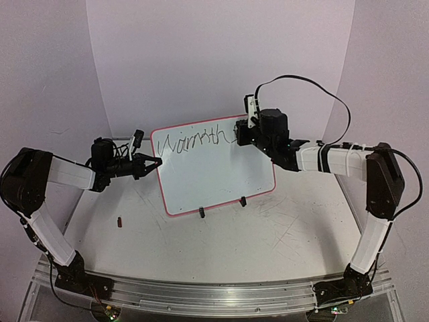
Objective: Write a sentence on the whiteboard
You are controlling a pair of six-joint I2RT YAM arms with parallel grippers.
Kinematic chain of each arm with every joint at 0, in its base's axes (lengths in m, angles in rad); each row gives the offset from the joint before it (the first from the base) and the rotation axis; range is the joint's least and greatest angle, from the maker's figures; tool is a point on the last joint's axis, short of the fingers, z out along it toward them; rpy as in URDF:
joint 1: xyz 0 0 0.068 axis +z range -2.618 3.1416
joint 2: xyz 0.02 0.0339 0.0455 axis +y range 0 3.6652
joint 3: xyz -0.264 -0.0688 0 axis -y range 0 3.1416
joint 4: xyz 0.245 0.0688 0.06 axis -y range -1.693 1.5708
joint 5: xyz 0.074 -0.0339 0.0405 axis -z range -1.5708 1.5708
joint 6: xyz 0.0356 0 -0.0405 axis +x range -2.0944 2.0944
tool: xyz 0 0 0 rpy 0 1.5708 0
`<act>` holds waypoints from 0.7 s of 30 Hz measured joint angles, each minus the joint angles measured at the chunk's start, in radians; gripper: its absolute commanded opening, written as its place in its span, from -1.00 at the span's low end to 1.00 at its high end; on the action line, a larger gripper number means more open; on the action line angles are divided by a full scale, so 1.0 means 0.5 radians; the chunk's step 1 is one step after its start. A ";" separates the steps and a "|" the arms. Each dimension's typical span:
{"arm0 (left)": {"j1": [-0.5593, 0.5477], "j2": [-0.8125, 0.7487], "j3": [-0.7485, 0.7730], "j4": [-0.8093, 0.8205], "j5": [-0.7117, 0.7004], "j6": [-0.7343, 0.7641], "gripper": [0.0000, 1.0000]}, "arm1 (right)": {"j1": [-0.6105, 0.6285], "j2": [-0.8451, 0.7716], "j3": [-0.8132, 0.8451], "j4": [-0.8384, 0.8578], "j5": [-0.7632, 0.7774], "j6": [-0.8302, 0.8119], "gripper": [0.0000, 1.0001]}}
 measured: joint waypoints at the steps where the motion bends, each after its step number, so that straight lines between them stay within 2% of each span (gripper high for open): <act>1: -0.001 0.000 0.000 0.000 -0.001 0.000 -1.00 | 0.000 0.000 0.000 0.000 0.023 -0.005 -1.00; 8: -0.001 0.000 0.000 0.000 0.003 0.001 -1.00 | 0.015 -0.071 -0.109 0.058 0.173 -0.042 -1.00; 14: 0.000 0.000 0.000 0.000 0.005 0.002 -1.00 | -0.013 -0.262 -0.258 0.120 0.028 -0.003 -1.00; 21: 0.000 -0.002 0.000 -0.001 0.008 0.010 -1.00 | -0.076 -0.206 -0.168 0.157 -0.099 0.011 -1.00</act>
